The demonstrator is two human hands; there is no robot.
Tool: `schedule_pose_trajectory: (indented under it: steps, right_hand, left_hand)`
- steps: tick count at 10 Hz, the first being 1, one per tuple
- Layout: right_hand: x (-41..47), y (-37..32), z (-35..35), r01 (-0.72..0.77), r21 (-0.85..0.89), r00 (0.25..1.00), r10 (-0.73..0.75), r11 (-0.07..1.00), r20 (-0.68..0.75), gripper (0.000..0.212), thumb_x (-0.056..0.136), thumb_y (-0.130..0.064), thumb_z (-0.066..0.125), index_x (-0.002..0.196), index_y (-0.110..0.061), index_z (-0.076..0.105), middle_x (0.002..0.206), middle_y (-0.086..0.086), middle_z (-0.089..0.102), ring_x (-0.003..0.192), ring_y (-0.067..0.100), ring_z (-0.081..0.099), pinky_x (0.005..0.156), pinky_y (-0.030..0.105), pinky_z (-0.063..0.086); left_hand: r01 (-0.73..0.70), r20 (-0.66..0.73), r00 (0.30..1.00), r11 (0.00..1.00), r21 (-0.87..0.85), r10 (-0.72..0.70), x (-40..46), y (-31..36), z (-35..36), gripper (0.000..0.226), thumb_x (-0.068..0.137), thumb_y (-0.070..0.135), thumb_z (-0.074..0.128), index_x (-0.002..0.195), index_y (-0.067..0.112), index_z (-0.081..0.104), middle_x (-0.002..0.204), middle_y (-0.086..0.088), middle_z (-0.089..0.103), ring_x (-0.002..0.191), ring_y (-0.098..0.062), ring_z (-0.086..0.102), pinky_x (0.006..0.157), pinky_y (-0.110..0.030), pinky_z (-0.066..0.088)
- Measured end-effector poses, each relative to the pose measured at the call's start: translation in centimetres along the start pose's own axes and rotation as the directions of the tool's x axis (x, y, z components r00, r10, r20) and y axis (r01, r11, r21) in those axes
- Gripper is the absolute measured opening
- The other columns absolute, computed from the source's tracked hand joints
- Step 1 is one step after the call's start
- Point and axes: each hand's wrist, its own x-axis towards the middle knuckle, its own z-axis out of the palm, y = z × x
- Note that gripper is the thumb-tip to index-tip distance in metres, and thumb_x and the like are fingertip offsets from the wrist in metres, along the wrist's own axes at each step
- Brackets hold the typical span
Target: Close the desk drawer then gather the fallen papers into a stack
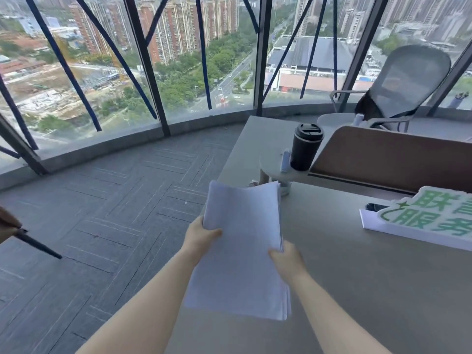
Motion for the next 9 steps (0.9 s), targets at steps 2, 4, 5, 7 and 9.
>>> schedule_pose_trajectory:
  steps: [2, 4, 5, 7, 9]
  right_hand:
    - [8.6, 2.0, 6.3, -0.174, 0.019, 0.985, 0.174, 0.984, 0.015, 0.028, 0.081, 0.001, 0.05, 0.1, -0.006, 0.07, 0.083, 0.008, 0.065, 0.067, 0.02, 0.055, 0.062, 0.026, 0.044]
    - [12.1, 2.7, 9.5, -0.231, -0.103, 0.973, 0.229, 0.968, -0.027, 0.03, 0.084, -0.005, 0.05, 0.111, -0.003, 0.064, 0.111, 0.016, 0.07, 0.09, 0.029, 0.066, 0.072, 0.027, 0.047]
    - [12.1, 3.4, 9.5, -0.263, -0.34, 0.965, 0.253, 0.903, -0.073, 0.027, 0.08, -0.024, 0.05, 0.104, -0.015, 0.06, 0.105, 0.006, 0.068, 0.086, 0.027, 0.066, 0.076, 0.034, 0.054]
    - [10.9, 3.3, 8.3, -0.354, -0.681, 0.935, 0.251, 0.641, -0.25, 0.063, 0.08, -0.061, 0.053, 0.123, -0.016, 0.042, 0.114, 0.004, 0.068, 0.107, 0.026, 0.064, 0.071, 0.033, 0.036]
    - [6.4, 4.7, 4.0, -0.211, -0.224, 0.963, 0.163, 0.952, -0.217, 0.023, 0.089, -0.038, 0.048, 0.088, -0.016, 0.054, 0.077, 0.001, 0.064, 0.072, 0.025, 0.06, 0.07, 0.039, 0.05]
  left_hand:
    - [0.086, 0.017, 0.995, 0.958, 0.274, -0.094, 9.9, -3.3, -0.8, 0.024, 0.062, 0.012, 0.047, 0.082, 0.015, 0.059, 0.078, -0.004, 0.062, 0.071, -0.024, 0.062, 0.057, -0.029, 0.048]
    - [0.054, -0.046, 0.998, 0.897, 0.438, -0.038, 14.6, -5.8, -1.1, 0.027, 0.074, 0.002, 0.046, 0.088, 0.016, 0.064, 0.071, 0.0, 0.059, 0.066, -0.023, 0.054, 0.053, -0.028, 0.041]
    - [0.038, -0.037, 0.999, 0.868, 0.496, -0.022, 15.6, -7.2, -1.2, 0.038, 0.074, 0.003, 0.05, 0.104, 0.019, 0.067, 0.086, 0.0, 0.064, 0.08, -0.024, 0.058, 0.061, -0.03, 0.043]
    - [0.073, -0.1, 0.995, 0.793, 0.604, -0.015, 16.0, -9.5, -1.3, 0.055, 0.077, 0.02, 0.062, 0.131, 0.016, 0.05, 0.123, -0.014, 0.05, 0.11, -0.034, 0.054, 0.085, -0.039, 0.046]
    - [0.026, -0.165, 0.983, 0.842, 0.539, 0.075, 9.9, -8.5, -1.7, 0.042, 0.09, 0.025, 0.052, 0.132, 0.017, 0.05, 0.118, -0.008, 0.052, 0.098, -0.025, 0.058, 0.077, -0.038, 0.048]
